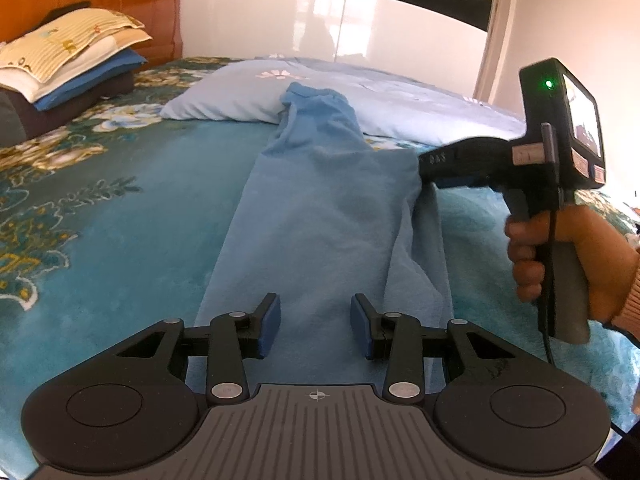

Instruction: Fold clothes

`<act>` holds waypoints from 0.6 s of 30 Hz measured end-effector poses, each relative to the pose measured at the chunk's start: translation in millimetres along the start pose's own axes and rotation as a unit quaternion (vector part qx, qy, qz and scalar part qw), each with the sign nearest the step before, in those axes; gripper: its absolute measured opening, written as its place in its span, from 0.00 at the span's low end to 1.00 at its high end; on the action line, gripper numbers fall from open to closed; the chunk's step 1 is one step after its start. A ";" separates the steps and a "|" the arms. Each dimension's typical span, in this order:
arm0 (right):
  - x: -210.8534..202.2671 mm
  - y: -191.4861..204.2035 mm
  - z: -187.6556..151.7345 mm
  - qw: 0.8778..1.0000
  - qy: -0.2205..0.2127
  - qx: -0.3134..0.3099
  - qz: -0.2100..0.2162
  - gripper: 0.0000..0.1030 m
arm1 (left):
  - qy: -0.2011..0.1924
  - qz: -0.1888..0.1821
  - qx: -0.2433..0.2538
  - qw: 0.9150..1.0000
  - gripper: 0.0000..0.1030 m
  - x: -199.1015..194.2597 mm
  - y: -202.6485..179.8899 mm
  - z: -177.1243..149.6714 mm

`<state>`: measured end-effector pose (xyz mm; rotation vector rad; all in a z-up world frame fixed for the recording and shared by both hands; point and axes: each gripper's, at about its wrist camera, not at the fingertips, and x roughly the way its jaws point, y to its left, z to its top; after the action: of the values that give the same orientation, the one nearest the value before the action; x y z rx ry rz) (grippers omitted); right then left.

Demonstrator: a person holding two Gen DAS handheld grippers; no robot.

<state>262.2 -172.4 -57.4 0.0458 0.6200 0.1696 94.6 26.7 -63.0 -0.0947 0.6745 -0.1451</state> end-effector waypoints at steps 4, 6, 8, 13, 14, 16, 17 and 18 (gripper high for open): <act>-1.0 -1.9 7.9 1.000 -0.009 0.004 -0.009 0.28 | 0.002 -0.005 0.006 1.000 0.34 -1.6 -3.1 -0.9; -1.4 -11.8 9.1 0.999 -0.009 0.028 -0.021 0.29 | 0.004 -0.007 0.009 1.000 0.34 -1.7 -4.0 -1.9; 0.8 -24.6 5.7 0.998 0.003 0.061 -0.028 0.29 | 0.006 -0.010 0.008 1.000 0.34 -2.4 -4.4 -2.7; 0.3 -39.7 -3.8 0.994 0.036 0.107 -0.015 0.33 | 0.001 -0.019 0.011 1.000 0.35 -9.4 -4.9 -2.4; -6.3 -41.3 -2.2 0.993 0.032 0.114 -0.008 0.32 | 0.000 -0.020 0.011 1.000 0.35 -11.1 -4.8 -2.3; -25.8 -41.9 1.5 0.993 0.022 0.117 0.002 0.34 | -0.002 -0.023 0.012 1.000 0.36 -14.4 -4.7 -2.0; -36.0 -42.2 3.1 0.993 0.021 0.119 0.018 0.34 | -0.004 -0.023 0.011 1.000 0.37 -15.8 -3.7 -1.9; -45.9 -41.5 4.3 0.991 0.027 0.119 0.046 0.35 | -0.005 -0.021 0.009 1.000 0.37 -16.5 -2.3 -1.8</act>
<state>233.9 -221.1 -31.4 0.3017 0.6910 0.1850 80.5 27.1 -53.9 -0.0928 0.6621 -0.1917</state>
